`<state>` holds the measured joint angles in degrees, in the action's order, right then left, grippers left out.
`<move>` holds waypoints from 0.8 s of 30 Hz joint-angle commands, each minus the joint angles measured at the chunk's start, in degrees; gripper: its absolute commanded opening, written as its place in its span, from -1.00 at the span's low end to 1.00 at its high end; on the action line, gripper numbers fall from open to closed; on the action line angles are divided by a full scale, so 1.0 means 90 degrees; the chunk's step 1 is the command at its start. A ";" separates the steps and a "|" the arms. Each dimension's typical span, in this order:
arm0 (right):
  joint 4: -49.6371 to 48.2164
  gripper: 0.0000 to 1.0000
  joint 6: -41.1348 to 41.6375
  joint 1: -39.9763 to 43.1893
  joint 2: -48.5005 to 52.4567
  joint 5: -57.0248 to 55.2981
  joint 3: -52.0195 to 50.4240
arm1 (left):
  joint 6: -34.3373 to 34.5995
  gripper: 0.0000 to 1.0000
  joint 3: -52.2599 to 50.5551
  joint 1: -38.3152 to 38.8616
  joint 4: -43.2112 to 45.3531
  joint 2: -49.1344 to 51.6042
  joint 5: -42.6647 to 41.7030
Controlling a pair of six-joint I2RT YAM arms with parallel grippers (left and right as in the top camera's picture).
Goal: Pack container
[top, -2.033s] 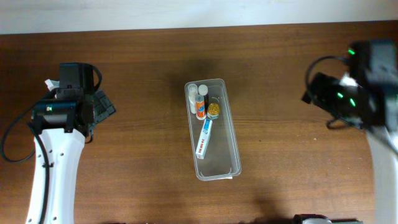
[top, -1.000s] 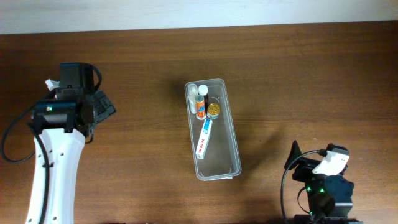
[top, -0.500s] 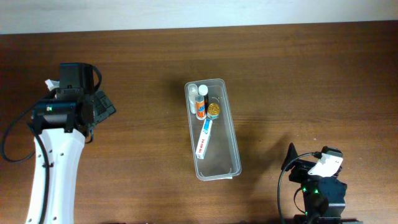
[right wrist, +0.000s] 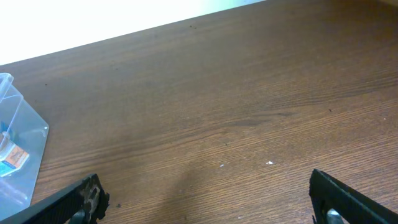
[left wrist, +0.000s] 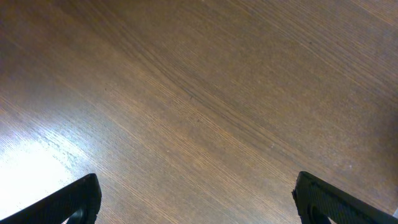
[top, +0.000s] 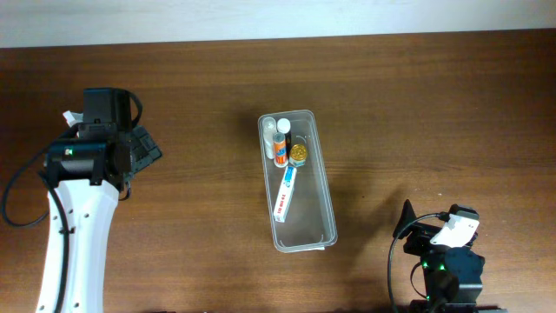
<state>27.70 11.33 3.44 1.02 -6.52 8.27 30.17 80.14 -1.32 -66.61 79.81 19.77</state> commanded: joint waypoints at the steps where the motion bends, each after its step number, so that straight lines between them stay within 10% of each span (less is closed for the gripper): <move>1: -0.0032 0.97 -0.0041 0.0039 -0.0068 0.0007 -0.0056 | -0.0027 0.99 0.0053 -0.0027 0.0005 -0.0078 -0.0007; 19: -0.0032 0.97 -0.0044 0.0039 -0.0068 0.0007 -0.0056 | -0.0032 0.99 -0.1190 0.0350 -0.0270 -0.1705 0.0576; 24: -0.0032 0.97 -0.0041 0.0039 -0.0068 0.0007 -0.0056 | -0.0032 0.99 -0.2550 0.0325 0.0930 -0.3050 0.0595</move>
<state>27.53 11.33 3.44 0.93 -6.39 8.23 30.17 62.94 1.54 -62.63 57.93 23.73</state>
